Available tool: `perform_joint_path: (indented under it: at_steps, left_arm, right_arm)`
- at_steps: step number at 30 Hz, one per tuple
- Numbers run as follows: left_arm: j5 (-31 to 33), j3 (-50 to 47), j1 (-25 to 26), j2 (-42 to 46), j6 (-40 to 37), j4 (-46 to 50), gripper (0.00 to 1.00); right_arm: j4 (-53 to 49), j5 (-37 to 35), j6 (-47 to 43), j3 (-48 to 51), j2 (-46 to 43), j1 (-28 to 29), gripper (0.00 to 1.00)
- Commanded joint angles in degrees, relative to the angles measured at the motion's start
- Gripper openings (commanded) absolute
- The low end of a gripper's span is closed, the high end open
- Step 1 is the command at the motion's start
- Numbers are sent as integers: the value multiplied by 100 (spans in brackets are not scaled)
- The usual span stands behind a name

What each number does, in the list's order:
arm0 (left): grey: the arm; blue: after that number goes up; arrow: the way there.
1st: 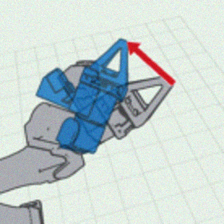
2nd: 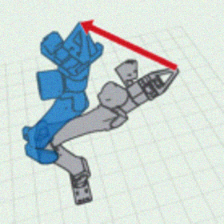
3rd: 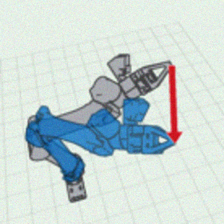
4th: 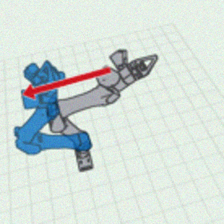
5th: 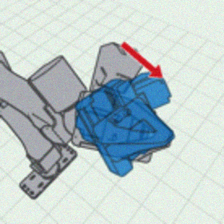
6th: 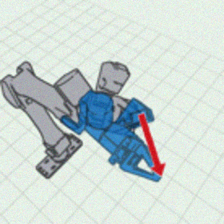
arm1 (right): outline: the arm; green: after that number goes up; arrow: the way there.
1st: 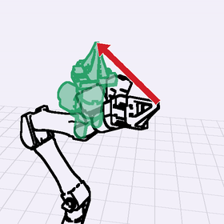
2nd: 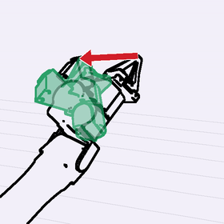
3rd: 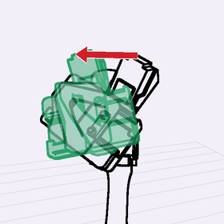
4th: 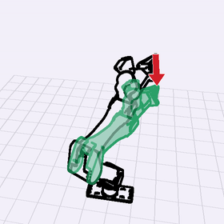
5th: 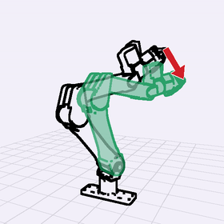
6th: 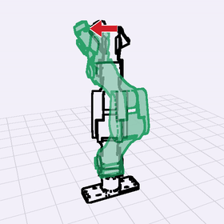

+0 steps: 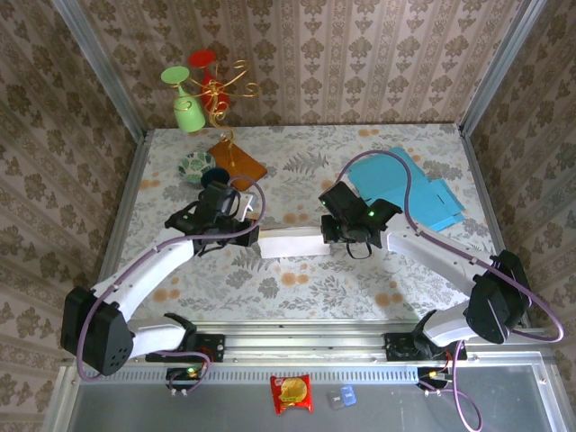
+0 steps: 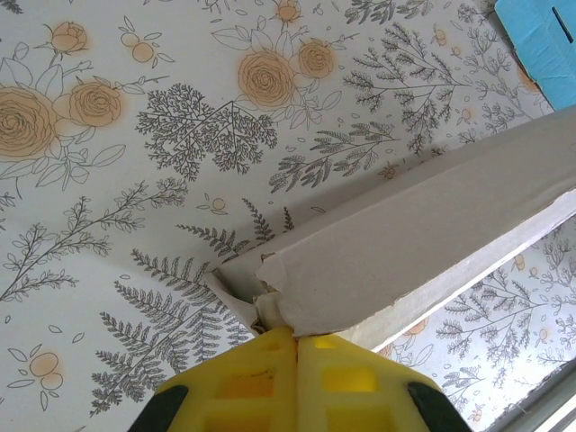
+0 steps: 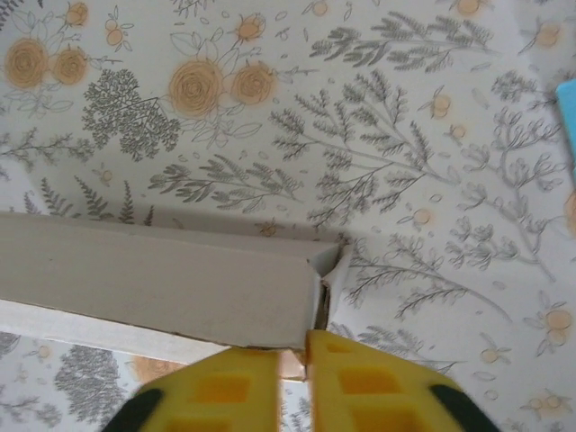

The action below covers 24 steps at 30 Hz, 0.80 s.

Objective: Fold the paper box

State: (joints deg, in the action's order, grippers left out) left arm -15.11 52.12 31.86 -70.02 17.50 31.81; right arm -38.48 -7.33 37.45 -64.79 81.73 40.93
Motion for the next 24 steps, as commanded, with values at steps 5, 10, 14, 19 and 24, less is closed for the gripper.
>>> perform_joint_path:
  at_steps: [5,10,14,19,24]
  left_arm:
    - [134,-275,145,-144,69,545,0]
    - [153,-213,188,-143,105,507,0]
    - [182,-194,224,-144,131,493,0]
    - [218,-187,277,-147,148,477,0]
    - [237,-160,295,-154,166,475,0]
  right_arm:
    - [-22,654,1654,-87,-607,-154,44]
    - [902,957,3778,635,-1210,-491,64]
    - [1809,1269,5668,1329,-1460,-708,74]
    - [2060,1246,6453,1605,-1433,-708,73]
    - [2684,1252,6913,2054,-1379,-708,63]
